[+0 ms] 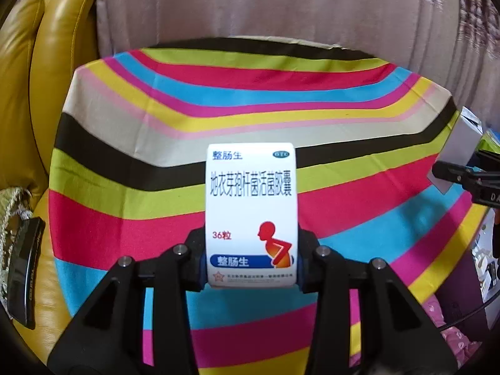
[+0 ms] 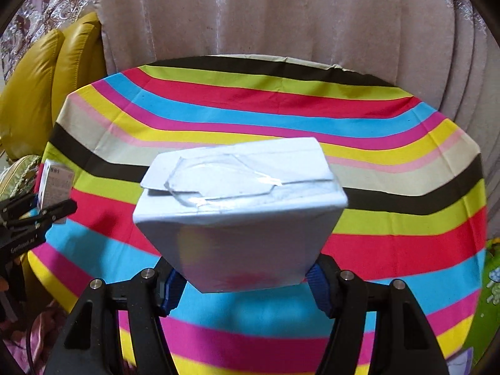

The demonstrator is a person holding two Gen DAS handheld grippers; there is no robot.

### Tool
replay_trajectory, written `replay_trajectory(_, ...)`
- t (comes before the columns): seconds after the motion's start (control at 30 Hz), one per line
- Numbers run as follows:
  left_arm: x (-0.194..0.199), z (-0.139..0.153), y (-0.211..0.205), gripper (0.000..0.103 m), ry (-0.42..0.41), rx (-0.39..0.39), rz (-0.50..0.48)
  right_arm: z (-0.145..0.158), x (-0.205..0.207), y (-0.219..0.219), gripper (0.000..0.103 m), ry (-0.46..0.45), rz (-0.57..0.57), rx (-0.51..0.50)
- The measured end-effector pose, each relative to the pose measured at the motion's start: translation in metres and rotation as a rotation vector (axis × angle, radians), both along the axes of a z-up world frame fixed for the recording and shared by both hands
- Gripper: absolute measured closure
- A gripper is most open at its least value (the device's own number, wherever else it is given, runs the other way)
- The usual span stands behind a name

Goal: Organize rigid objects
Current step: 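Carry the medicine box and white box over the storage box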

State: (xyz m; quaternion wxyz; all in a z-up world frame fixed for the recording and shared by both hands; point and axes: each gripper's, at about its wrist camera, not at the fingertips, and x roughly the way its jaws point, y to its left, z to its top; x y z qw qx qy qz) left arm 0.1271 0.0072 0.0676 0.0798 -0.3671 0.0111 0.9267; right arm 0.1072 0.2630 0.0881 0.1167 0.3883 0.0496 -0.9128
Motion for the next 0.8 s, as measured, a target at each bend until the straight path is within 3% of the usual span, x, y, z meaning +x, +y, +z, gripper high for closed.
replay_trajectory(0.5, 0.037, 0.035, 0.074, 0.059, 0.076, -0.034, -0.183, 0.026, 0.106, 0.058, 0.036, 0.045, -0.099, 0.026)
replay_trajectory(0.8, 0.065, 0.071, 0.170, 0.059, 0.126, -0.048, -0.428, 0.053, 0.179, 0.124, 0.036, 0.074, -0.245, 0.053)
